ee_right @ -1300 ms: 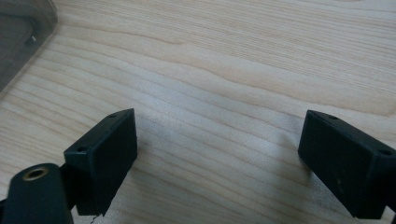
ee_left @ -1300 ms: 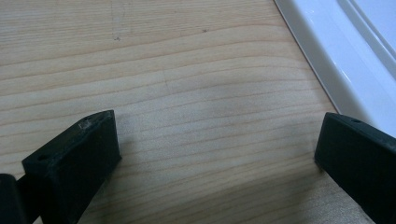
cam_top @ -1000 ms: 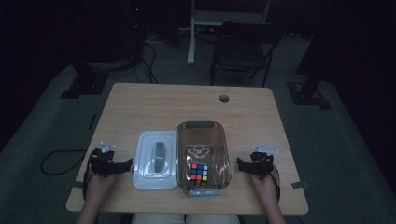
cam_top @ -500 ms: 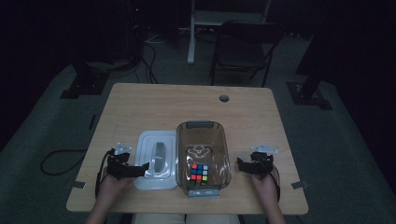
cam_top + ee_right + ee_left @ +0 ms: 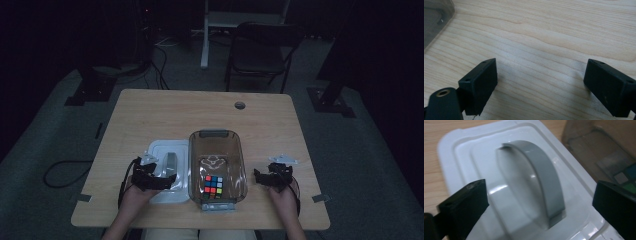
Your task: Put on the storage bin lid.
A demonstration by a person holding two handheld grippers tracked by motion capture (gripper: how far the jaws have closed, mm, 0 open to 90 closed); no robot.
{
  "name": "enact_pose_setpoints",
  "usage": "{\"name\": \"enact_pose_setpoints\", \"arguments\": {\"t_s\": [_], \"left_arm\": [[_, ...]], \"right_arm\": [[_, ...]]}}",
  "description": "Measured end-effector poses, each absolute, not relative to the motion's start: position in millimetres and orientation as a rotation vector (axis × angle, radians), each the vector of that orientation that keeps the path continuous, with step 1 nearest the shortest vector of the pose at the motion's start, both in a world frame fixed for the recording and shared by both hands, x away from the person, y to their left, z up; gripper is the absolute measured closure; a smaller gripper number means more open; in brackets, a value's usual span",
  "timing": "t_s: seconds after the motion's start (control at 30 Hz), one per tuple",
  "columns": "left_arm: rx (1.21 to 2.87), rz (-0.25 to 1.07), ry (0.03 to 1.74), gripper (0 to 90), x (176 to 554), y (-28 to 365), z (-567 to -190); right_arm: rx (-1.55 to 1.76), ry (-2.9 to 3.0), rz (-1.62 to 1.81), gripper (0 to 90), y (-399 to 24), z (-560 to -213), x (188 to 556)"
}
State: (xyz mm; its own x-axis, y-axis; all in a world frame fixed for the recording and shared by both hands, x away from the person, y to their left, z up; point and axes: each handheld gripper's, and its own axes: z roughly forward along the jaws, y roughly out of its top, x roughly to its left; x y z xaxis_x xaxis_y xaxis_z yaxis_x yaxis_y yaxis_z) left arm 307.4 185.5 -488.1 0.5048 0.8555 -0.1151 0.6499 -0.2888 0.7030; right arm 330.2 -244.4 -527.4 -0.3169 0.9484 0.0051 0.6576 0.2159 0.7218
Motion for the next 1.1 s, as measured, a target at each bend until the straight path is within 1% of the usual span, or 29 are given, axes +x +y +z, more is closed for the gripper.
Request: {"name": "enact_pose_setpoints", "arguments": {"t_s": [0.07,0.1,0.13,0.2,0.27,0.33,0.4,0.5,0.6,0.63,0.7,0.87,0.97,1.1], "left_arm": [[2.045,0.361,1.215,5.1,308.7,181.8,-490.7],[2.040,0.362,1.208,8.5,309.0,180.5,-491.6],[2.039,0.355,1.194,14.4,309.8,179.9,-492.0],[2.038,0.353,1.192,16.1,311.3,177.7,-492.4],[2.036,0.353,1.186,25.3,312.6,176.3,-492.7],[2.041,0.352,1.196,26.4,314.9,174.5,-494.1],[2.036,0.359,1.213,33.2,316.7,173.4,-495.5],[2.034,0.387,1.226,33.5,319.1,171.5,-497.2],[2.035,0.391,1.222,42.1,320.6,170.8,-497.7],[2.035,0.399,1.227,42.1,322.2,170.7,-498.6],[2.036,0.401,1.233,49.2,323.8,171.6,-500.1],[2.019,0.407,1.222,60.6,324.5,174.6,-500.5],[2.018,0.416,1.229,62.4,324.6,178.2,-500.2],[2.015,0.403,1.214,68.6,325.4,186.1,-496.9]], "right_arm": [[1.483,2.055,0.881,11.5,-244.4,-527.4,330.2],[1.483,2.054,0.881,11.5,-244.4,-527.4,330.2],[1.482,2.055,0.881,11.5,-244.4,-527.4,330.2],[1.483,2.055,0.881,11.5,-244.4,-527.4,330.2],[1.482,2.055,0.881,11.5,-244.4,-527.4,330.2],[1.482,2.055,0.881,11.5,-244.4,-527.4,330.2],[1.484,2.053,0.880,11.5,-244.2,-527.4,330.2],[1.486,2.051,0.879,11.5,-244.0,-527.3,330.3],[1.486,2.052,0.879,11.5,-244.1,-527.3,330.3],[1.486,2.051,0.879,11.5,-244.0,-527.3,330.3],[1.486,2.051,0.879,11.5,-244.0,-527.3,330.3],[1.490,2.047,0.877,11.5,-243.5,-527.3,330.5],[1.490,2.047,0.877,11.5,-243.5,-527.4,330.6],[1.491,2.045,0.878,11.5,-243.0,-527.3,330.8]]}}
